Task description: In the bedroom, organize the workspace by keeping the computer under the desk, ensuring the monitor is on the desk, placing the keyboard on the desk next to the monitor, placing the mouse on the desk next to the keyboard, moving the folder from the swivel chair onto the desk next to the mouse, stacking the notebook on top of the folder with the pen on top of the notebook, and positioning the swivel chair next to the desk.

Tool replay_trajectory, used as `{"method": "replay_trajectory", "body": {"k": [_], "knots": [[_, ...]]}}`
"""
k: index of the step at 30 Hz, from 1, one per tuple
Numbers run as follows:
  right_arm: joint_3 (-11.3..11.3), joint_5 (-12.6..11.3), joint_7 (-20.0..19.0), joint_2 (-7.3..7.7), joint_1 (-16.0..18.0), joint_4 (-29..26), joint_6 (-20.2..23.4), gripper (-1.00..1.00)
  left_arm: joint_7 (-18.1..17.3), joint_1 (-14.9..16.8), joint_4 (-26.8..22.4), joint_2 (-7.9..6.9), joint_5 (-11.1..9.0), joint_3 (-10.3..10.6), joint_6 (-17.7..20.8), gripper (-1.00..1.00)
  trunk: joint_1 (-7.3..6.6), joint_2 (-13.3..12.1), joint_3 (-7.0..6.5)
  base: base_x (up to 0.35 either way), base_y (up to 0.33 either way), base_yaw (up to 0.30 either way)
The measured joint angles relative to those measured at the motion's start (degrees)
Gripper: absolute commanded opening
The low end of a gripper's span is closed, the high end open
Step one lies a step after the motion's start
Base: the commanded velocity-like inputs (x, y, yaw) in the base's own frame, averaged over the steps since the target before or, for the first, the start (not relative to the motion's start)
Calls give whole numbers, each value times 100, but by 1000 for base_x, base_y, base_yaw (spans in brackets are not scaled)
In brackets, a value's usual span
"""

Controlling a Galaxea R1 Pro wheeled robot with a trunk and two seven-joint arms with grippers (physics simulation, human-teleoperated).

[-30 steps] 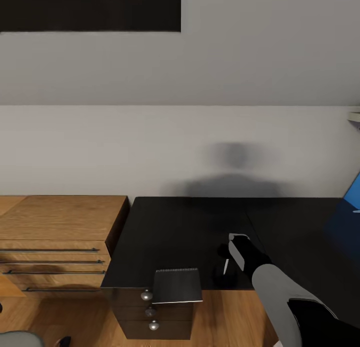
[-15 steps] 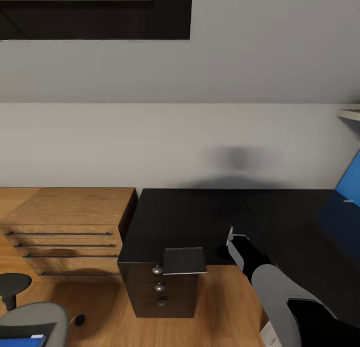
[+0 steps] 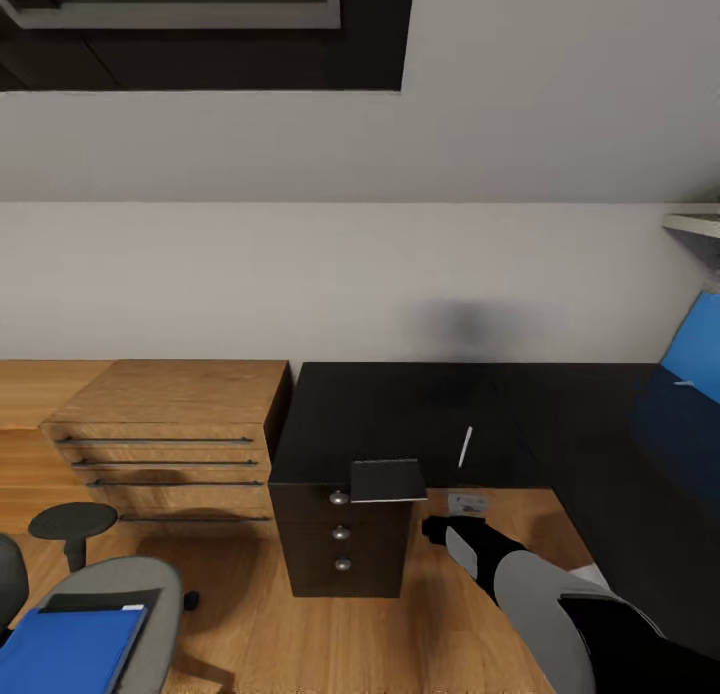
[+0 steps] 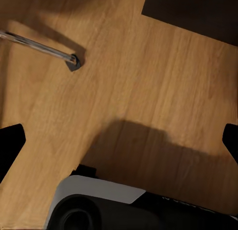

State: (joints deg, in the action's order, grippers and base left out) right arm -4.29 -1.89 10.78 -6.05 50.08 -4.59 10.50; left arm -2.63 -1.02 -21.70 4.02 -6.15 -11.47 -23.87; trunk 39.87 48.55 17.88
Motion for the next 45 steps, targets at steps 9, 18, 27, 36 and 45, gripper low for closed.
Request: {"method": "replay_trajectory", "body": {"k": [9, 18, 27, 36, 45], "knots": [[11, 46, 6, -28, -805, 546, -1321, 100, 0, 0, 42, 5, 19, 16, -1, 100, -2, 0, 1, -172, -29, 0], [35, 534, 2, -41, -2046, 569, -2672, 100, 6, 0, 51, -25, -2, 2, 1, 100, -3, 0, 0, -24, -9, 9], [33, 580, 2, 163, -2616, 580, -3315, 100, 1, 0, 53, -26, -3, 7, -3, 100, -3, 0, 6, -1, 0, 177], [28, 584, 2, 250, -2741, 572, -3462, 100, 0, 0, 69, -26, -3, 9, -3, 100, -3, 0, 31, 0, 0, 260], [34, 599, 0, 228, -2746, 578, -3468, 100, 0, 0, 71, -18, -3, 9, -3, 100, -3, 0, 74, 0, 0, 243]]}}
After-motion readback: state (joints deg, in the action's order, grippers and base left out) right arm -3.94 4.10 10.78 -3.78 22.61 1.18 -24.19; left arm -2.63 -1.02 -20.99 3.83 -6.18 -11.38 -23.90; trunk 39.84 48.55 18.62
